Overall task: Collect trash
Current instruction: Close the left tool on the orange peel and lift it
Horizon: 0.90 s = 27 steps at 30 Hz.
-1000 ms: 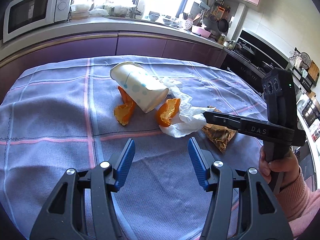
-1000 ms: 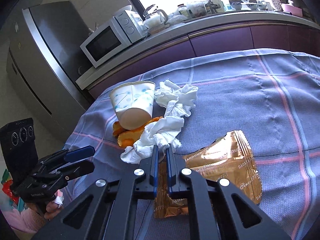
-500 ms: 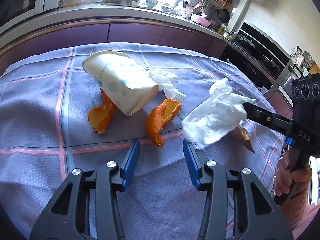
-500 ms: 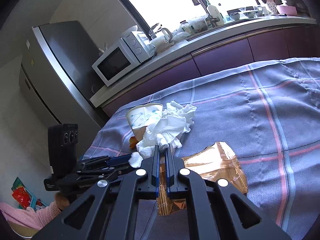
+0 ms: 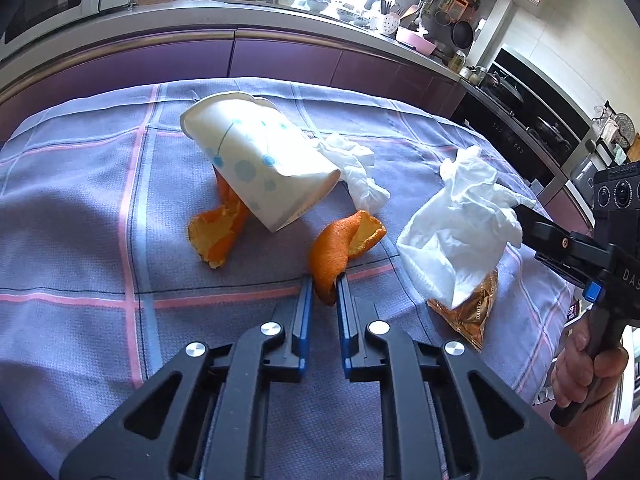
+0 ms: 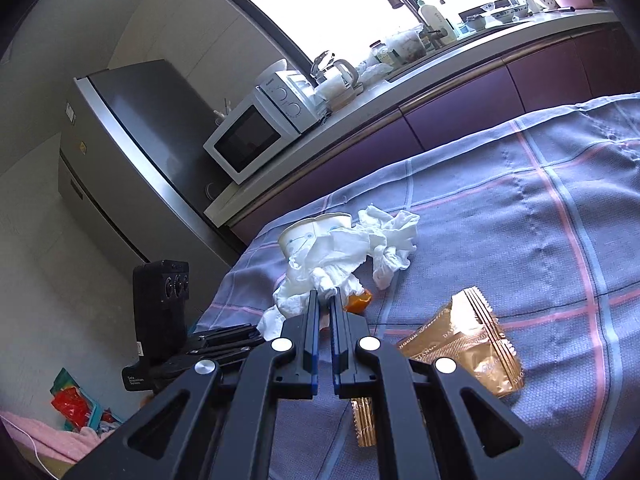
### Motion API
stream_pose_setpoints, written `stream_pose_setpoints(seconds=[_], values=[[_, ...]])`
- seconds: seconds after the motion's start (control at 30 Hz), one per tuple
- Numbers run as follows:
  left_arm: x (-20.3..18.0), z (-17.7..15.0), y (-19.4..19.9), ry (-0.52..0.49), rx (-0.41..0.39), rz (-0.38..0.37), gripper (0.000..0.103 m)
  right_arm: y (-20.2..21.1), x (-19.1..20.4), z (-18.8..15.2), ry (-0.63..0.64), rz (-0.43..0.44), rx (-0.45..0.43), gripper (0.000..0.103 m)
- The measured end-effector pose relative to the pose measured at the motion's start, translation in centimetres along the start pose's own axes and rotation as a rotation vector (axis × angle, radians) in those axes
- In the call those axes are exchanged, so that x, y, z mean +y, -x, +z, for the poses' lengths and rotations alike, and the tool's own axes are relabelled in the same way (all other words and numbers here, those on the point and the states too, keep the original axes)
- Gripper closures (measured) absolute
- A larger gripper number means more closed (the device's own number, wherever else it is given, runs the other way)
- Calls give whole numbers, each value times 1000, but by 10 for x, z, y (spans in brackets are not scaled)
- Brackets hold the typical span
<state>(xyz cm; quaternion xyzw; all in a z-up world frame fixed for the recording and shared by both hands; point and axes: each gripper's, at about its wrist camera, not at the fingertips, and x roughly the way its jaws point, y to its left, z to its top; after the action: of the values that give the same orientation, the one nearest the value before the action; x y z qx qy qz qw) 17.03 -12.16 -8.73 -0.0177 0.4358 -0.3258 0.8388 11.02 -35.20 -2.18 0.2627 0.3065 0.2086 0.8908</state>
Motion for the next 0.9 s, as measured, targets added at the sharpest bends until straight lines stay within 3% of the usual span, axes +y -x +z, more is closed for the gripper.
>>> stream_pose_setpoints(seconds=[0.47, 0.9], values=[[31, -32, 66, 41, -78, 18, 93, -30, 30, -4, 33, 58, 48, 99], [72, -68, 126, 105, -143, 83, 93, -66, 66, -12, 82, 117, 119, 99]])
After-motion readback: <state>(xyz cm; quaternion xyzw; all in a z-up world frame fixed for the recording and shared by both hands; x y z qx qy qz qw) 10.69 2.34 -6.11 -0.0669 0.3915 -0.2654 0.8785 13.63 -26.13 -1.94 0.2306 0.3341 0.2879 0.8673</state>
